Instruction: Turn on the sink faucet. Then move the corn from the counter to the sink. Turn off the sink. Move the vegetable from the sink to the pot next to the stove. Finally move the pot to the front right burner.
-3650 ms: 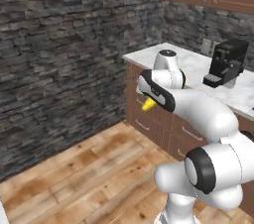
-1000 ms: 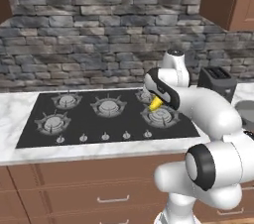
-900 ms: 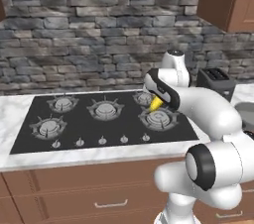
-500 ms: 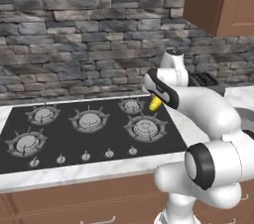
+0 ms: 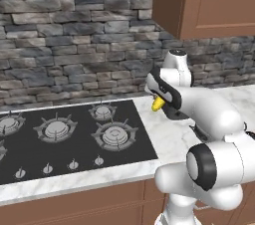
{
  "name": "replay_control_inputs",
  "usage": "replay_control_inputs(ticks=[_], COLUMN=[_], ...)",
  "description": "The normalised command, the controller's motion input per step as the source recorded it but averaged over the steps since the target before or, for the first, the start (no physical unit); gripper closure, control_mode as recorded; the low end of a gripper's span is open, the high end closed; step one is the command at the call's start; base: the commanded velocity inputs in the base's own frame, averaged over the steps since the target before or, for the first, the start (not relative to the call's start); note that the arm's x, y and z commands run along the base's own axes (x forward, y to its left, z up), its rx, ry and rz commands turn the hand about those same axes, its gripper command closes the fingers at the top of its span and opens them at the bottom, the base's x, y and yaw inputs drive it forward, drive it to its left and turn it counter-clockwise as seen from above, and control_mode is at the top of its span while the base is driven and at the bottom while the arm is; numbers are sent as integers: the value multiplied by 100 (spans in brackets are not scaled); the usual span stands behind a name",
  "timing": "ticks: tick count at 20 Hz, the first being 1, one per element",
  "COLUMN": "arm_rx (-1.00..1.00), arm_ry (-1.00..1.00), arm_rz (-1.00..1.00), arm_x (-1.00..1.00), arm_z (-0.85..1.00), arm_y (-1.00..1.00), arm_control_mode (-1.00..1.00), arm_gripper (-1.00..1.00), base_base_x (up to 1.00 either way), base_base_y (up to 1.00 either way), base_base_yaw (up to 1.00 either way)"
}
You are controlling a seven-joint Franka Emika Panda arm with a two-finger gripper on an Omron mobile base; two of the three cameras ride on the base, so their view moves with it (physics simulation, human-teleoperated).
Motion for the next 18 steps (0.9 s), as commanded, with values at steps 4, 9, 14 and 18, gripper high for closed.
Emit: replay_control_inputs(ticks=[4,9,14,18], arm_rx=[0,0,-1,-5], arm_ry=[0,0,0,1], arm_rz=[0,0,-1,-2], arm_x=[0,0,-12,-3], arm_z=[0,-4,-12,-3], arm_y=[0,-2,-46,-62], arm_control_mode=[100,-100,-100,-100], arm_gripper=[100,100,100,100], base_base_x=[41,22,0,0], base_base_y=[-23,-4,0,0], base_base_yaw=[-3,0,0,0])
